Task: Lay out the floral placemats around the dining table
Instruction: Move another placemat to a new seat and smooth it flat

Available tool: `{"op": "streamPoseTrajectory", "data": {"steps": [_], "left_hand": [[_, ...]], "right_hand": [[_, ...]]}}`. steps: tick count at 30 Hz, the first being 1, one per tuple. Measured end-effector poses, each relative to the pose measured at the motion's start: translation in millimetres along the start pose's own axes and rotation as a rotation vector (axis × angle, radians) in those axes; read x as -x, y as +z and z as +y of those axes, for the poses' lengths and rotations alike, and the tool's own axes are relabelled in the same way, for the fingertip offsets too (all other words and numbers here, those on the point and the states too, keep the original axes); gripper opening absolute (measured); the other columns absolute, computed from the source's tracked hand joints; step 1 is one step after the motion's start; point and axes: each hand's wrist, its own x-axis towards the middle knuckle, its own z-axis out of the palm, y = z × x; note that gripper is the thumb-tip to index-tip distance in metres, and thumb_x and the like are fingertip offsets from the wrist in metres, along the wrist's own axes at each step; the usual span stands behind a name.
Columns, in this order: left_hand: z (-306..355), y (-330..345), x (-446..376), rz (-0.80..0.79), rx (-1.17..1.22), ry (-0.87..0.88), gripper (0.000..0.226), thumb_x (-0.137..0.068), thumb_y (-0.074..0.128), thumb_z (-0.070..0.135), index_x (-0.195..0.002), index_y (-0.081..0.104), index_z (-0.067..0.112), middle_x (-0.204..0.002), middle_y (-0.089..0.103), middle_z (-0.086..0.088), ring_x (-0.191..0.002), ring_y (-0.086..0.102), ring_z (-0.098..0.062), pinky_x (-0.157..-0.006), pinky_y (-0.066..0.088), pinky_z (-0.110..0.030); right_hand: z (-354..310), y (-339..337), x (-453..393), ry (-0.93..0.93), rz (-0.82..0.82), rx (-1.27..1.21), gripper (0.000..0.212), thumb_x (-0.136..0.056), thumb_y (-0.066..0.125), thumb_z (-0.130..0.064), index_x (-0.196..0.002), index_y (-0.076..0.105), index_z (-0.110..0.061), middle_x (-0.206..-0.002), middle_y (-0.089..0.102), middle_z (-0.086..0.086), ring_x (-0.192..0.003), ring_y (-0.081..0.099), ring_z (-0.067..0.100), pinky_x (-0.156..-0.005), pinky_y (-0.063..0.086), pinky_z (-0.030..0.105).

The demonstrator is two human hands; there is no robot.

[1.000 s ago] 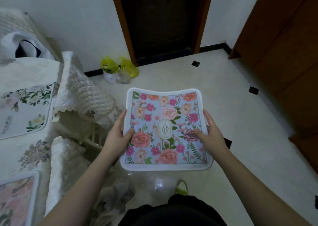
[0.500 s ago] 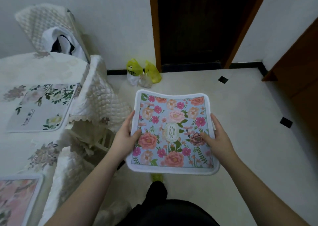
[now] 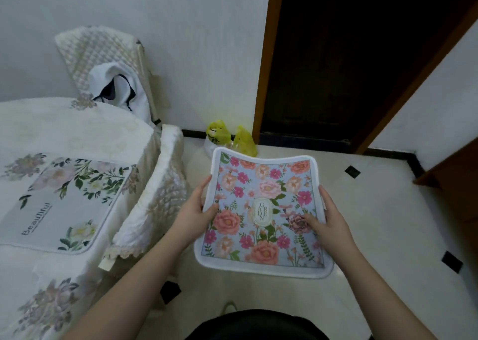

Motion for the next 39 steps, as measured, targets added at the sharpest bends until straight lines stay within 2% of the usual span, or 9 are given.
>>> {"op": "streamPoseTrajectory", "data": {"steps": [3, 7, 11, 16, 21, 25, 27, 31, 39], "left_hand": [[8, -8, -29, 0.026, 0.023, 0.006, 0.071, -0.095, 0.061, 0.022, -0.149, 0.023, 0.049, -0.114, 0.068, 0.013, -0.087, 0.074, -0.011, -0.073, 0.063, -0.040], [15, -5, -64, 0.083, 0.008, 0.007, 0.071, -0.095, 0.061, 0.023, -0.149, 0.023, 0.049, -0.109, 0.066, 0.021, -0.083, 0.073, -0.004, -0.069, 0.063, -0.033], [23, 1, -105, 0.113, -0.003, -0.016, 0.069, -0.096, 0.060, 0.024, -0.149, 0.023, 0.049, -0.115, 0.066, 0.014, -0.084, 0.074, -0.007, -0.073, 0.063, -0.038], [39, 12, -165, 0.153, -0.016, -0.019, 0.067, -0.096, 0.059, 0.023, -0.146, 0.024, 0.050, -0.117, 0.068, 0.008, -0.086, 0.074, -0.012, -0.075, 0.062, -0.043], [70, 36, -216, 0.153, 0.053, -0.040, 0.067, -0.096, 0.060, 0.022, -0.144, 0.026, 0.053, -0.116, 0.067, 0.011, -0.088, 0.074, -0.010, -0.072, 0.063, -0.040], [98, 53, -252, 0.162, 0.084, -0.016, 0.066, -0.097, 0.059, 0.018, -0.142, 0.029, 0.055, -0.113, 0.068, 0.008, -0.086, 0.074, -0.010, -0.062, 0.061, -0.028], [108, 57, -265, 0.173, 0.114, -0.007, 0.066, -0.097, 0.059, 0.015, -0.139, 0.030, 0.057, -0.113, 0.068, 0.007, -0.087, 0.074, -0.011, -0.061, 0.060, -0.025], [114, 51, -283, 0.208, 0.107, -0.032, 0.065, -0.097, 0.059, 0.017, -0.143, 0.030, 0.052, -0.115, 0.068, 0.007, -0.088, 0.074, -0.013, -0.067, 0.062, -0.034], [95, 7, -321, 0.264, 0.092, -0.100, 0.068, -0.096, 0.059, 0.021, -0.149, 0.024, 0.048, -0.116, 0.068, 0.008, -0.086, 0.075, -0.013, -0.071, 0.063, -0.040]], "right_hand": [[-16, -1, -33, -0.005, -0.006, -0.009, 0.075, -0.095, 0.064, -0.019, -0.152, 0.021, -0.043, -0.128, 0.063, -0.005, -0.103, 0.067, 0.012, -0.067, 0.055, 0.015], [-27, -7, -78, -0.016, -0.022, -0.013, 0.076, -0.095, 0.064, -0.019, -0.151, 0.021, -0.045, -0.126, 0.065, -0.006, -0.102, 0.069, 0.014, -0.082, 0.059, 0.037], [-26, -9, -121, -0.020, -0.033, -0.074, 0.073, -0.094, 0.065, -0.017, -0.143, 0.027, -0.055, -0.118, 0.068, -0.011, -0.091, 0.071, 0.004, -0.065, 0.057, 0.016], [-29, -19, -185, -0.036, -0.062, -0.147, 0.073, -0.093, 0.065, -0.012, -0.117, 0.036, -0.075, -0.109, 0.071, -0.013, -0.089, 0.072, 0.005, -0.062, 0.055, 0.016], [-37, -53, -245, -0.055, -0.086, -0.192, 0.072, -0.093, 0.065, -0.009, -0.120, 0.040, -0.071, -0.111, 0.071, -0.015, -0.093, 0.072, 0.005, -0.066, 0.056, 0.017], [-41, -79, -291, -0.039, -0.103, -0.201, 0.073, -0.093, 0.065, -0.010, -0.117, 0.041, -0.074, -0.107, 0.072, -0.015, -0.091, 0.072, 0.007, -0.064, 0.057, 0.019], [-42, -85, -312, -0.025, -0.116, -0.214, 0.067, -0.092, 0.066, -0.011, -0.125, 0.043, -0.065, -0.108, 0.073, -0.010, -0.091, 0.073, 0.012, -0.065, 0.059, 0.025], [-43, -79, -342, 0.009, -0.158, -0.230, 0.066, -0.092, 0.067, -0.012, -0.143, 0.039, -0.043, -0.112, 0.072, -0.001, -0.091, 0.074, 0.020, -0.075, 0.062, 0.046], [-68, -28, -395, 0.013, -0.242, -0.243, 0.069, -0.091, 0.068, -0.013, -0.144, 0.037, -0.045, -0.113, 0.072, -0.002, -0.093, 0.074, 0.021, -0.077, 0.061, 0.050]]}}
